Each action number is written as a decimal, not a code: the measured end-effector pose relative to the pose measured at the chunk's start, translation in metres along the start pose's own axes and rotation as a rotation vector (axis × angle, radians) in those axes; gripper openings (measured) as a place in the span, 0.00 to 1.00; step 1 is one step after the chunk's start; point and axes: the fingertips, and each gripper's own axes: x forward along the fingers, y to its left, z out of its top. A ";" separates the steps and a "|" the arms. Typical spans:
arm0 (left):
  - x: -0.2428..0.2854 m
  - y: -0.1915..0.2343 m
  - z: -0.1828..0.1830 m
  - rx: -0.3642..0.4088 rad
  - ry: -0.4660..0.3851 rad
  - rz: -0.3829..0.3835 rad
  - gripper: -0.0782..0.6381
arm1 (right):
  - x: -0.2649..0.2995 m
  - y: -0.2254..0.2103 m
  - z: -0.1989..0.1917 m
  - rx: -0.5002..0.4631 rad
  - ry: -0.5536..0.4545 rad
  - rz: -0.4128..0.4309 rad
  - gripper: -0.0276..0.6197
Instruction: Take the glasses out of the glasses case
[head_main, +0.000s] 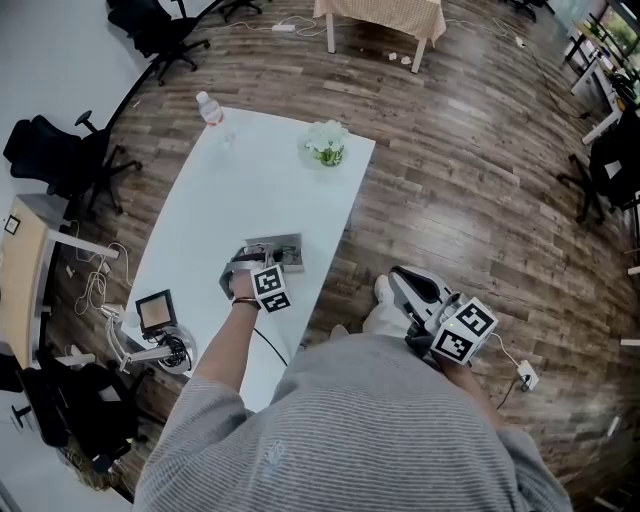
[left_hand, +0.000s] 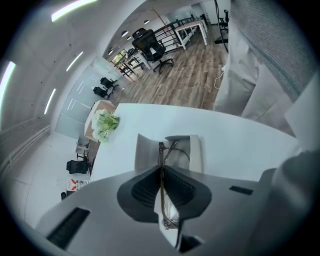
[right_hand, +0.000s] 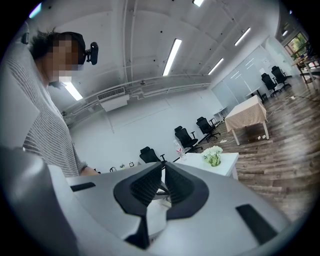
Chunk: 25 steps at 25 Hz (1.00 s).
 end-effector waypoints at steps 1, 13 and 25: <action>-0.001 0.001 0.000 -0.018 -0.002 0.004 0.15 | 0.001 0.000 0.000 0.000 0.002 0.003 0.07; -0.024 0.038 -0.016 -0.640 -0.130 0.075 0.15 | 0.005 0.007 -0.003 -0.003 0.013 0.029 0.07; -0.063 0.063 -0.002 -1.008 -0.370 0.097 0.15 | 0.009 0.012 -0.007 -0.011 0.028 0.053 0.07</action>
